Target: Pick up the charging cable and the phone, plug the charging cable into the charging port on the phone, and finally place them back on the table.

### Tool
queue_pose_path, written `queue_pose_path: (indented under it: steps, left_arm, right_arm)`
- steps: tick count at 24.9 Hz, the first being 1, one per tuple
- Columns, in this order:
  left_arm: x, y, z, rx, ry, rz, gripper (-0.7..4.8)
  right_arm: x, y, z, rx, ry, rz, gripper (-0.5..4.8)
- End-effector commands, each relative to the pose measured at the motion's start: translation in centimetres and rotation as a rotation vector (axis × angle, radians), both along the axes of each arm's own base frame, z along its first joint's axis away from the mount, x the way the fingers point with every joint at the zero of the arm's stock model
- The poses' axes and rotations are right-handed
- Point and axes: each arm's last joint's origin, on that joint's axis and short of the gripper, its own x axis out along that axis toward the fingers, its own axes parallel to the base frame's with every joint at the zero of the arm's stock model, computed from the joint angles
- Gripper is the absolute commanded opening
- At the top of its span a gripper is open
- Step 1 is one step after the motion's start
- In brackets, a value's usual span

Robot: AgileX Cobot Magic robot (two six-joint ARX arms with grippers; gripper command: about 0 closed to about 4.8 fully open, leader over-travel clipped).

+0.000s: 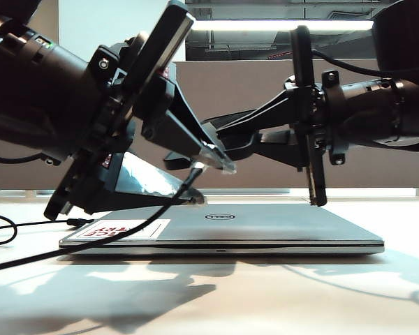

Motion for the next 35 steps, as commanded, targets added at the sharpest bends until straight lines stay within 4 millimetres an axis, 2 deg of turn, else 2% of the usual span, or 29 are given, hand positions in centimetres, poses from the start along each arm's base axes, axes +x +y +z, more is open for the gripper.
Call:
queue_pose_path:
  steps: [1, 5, 7, 8, 10, 12, 18, 21, 25, 29, 35]
  left_arm:
    - [0.0, 0.1, 0.7, -0.031, -0.027, 0.0, 1.89]
    - [-0.4, 0.5, 2.3, -0.063, -0.118, -0.02, 1.87]
    - [-0.5, 0.7, 3.1, -0.075, -0.165, -0.028, 1.7]
    - [-0.6, 0.9, 3.4, -0.079, -0.183, -0.03, 1.43]
    - [-0.6, 1.1, 4.2, -0.075, -0.217, -0.033, 0.39]
    - [-0.7, 1.3, 4.8, -0.064, -0.255, -0.044, 0.02]
    - [-0.7, 1.5, 7.0, -0.042, -0.29, -0.05, -0.05]
    - [0.1, 1.9, 8.5, -0.005, -0.303, -0.022, -0.04]
    - [1.2, 2.7, 10.0, 0.068, -0.361, 0.004, -0.05]
    - [2.8, 4.4, 11.5, 0.143, -0.358, 0.08, -0.04]
    - [3.2, 5.3, 11.8, 0.15, -0.357, 0.128, -0.05]
  right_arm:
    - [0.3, -0.2, 0.8, 0.022, -0.065, -0.015, -0.06]
    - [0.6, -0.9, 1.1, 0.018, -0.076, -0.076, -0.06]
    - [0.7, -1.2, 1.2, 0.012, -0.068, -0.101, -0.06]
    - [0.8, -1.5, 1.3, 0.007, -0.069, -0.114, -0.06]
    - [0.9, -2.0, 1.4, -0.005, -0.068, -0.131, -0.06]
    - [1.0, -2.5, 1.6, -0.032, -0.058, -0.153, -0.06]
    - [0.9, -4.6, 2.2, -0.12, 0.008, -0.188, -0.06]
    - [1.1, -6.6, 3.0, -0.15, 0.063, -0.18, -0.06]
    - [1.3, -8.8, 4.1, -0.203, 0.051, -0.225, -0.06]
    - [1.6, -11.9, 5.2, -0.314, 0.076, -0.275, -0.06]
    - [1.6, -14.2, 6.8, -0.54, 0.109, -0.314, -0.06]
